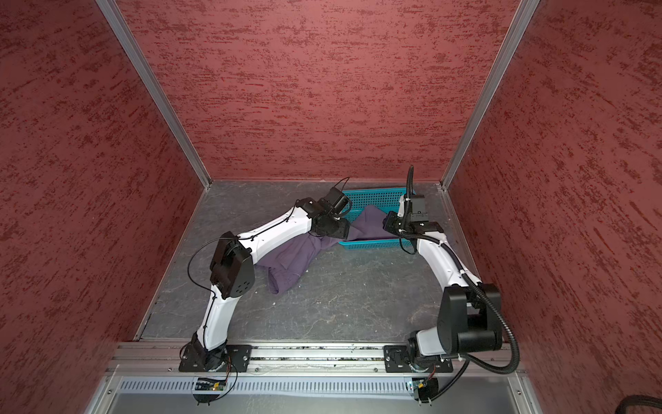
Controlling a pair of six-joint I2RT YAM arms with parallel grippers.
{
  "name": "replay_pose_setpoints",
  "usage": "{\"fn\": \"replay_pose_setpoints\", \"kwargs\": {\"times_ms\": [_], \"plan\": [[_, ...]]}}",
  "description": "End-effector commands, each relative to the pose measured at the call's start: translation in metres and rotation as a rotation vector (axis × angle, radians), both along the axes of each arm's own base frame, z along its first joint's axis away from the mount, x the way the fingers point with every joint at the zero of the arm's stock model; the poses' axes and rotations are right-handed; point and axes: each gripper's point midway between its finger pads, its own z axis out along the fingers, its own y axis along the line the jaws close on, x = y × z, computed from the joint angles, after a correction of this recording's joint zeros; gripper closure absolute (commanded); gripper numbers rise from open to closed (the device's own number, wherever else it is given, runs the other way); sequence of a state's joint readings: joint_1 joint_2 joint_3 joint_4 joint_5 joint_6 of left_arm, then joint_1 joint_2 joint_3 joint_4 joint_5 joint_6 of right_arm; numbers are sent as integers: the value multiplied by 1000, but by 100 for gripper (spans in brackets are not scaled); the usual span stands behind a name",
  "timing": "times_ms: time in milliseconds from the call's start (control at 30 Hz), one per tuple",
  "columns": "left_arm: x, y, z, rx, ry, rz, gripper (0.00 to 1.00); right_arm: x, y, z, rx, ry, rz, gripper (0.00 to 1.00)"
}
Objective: Fold and stack the trousers
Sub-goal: Pick up the trousers from the basket.
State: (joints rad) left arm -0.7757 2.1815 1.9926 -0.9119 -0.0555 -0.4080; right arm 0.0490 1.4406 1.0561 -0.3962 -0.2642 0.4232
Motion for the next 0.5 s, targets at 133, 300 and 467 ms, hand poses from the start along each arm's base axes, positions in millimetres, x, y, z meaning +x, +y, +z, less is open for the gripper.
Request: {"fn": "replay_pose_setpoints", "kwargs": {"times_ms": [133,300,467], "plan": [[9,2,18,27,-64,9,92,5,1,3,39,-21,7,69],[14,0,59,-52,-128,-3,100,10,1,-3,53,-4,2,69],[18,15,109,-187,-176,36,100,13,5,-11,88,20,-4,71]]}}
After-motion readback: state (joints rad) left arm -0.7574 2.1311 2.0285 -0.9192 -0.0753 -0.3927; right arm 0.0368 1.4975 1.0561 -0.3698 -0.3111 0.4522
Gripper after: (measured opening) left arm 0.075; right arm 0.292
